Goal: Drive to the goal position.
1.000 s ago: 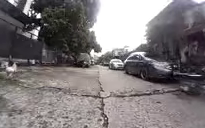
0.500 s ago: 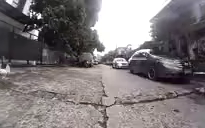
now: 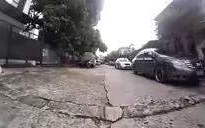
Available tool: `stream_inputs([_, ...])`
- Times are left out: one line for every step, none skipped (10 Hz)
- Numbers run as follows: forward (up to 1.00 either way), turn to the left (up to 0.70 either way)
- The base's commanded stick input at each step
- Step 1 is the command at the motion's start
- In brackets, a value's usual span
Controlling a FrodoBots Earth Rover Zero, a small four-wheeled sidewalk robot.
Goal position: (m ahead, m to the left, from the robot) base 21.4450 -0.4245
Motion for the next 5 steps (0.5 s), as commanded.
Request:
stream_inputs([0.70, 0.00])
stream_inputs([0.70, 0.00])
stream_inputs([0.70, 0.00])
stream_inputs([0.70, 0.00])
stream_inputs([0.70, 0.00])
